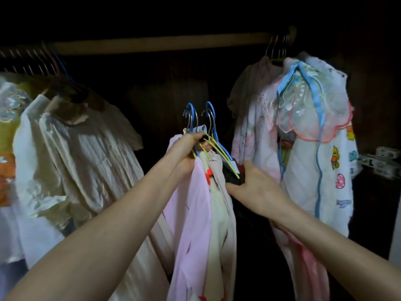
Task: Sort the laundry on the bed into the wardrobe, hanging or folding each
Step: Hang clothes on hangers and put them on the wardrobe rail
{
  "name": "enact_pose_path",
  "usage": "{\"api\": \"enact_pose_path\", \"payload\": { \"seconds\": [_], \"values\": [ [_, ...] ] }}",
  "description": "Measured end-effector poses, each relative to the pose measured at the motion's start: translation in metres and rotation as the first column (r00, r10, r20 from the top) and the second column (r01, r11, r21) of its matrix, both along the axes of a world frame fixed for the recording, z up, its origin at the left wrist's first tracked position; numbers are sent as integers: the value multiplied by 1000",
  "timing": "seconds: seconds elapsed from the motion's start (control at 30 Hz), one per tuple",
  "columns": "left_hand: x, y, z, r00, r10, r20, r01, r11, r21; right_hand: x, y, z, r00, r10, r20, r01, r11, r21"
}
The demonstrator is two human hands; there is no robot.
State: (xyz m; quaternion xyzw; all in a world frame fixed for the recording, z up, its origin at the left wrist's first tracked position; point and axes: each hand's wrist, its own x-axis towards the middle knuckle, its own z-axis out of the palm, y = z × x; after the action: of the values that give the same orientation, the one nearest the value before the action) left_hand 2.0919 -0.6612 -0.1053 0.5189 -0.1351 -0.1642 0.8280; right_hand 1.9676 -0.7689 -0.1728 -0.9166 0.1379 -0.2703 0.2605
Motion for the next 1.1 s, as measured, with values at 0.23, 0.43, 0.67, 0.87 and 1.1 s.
{"api": "enact_pose_path", "payload": {
  "seconds": [0.23,0.43,0.67,0.87,1.1],
  "values": [
    [9,16,24,999,-36,-4,36,998,57,25,5,17,956,-39,292,89,983,-160],
    [15,36,48,998,-47,29,44,994,97,50,-10,58,881,-88,464,153,983,-103],
    [-2,41,63,980,19,200,-63,974,218,42,-16,120,804,-182,565,230,973,-14],
    [-22,48,98,949,44,313,-121,965,231,48,-13,162,814,-236,531,244,968,57],
    [-21,54,107,946,34,323,-132,949,285,71,-18,174,860,-296,416,302,952,55]
  ]
}}
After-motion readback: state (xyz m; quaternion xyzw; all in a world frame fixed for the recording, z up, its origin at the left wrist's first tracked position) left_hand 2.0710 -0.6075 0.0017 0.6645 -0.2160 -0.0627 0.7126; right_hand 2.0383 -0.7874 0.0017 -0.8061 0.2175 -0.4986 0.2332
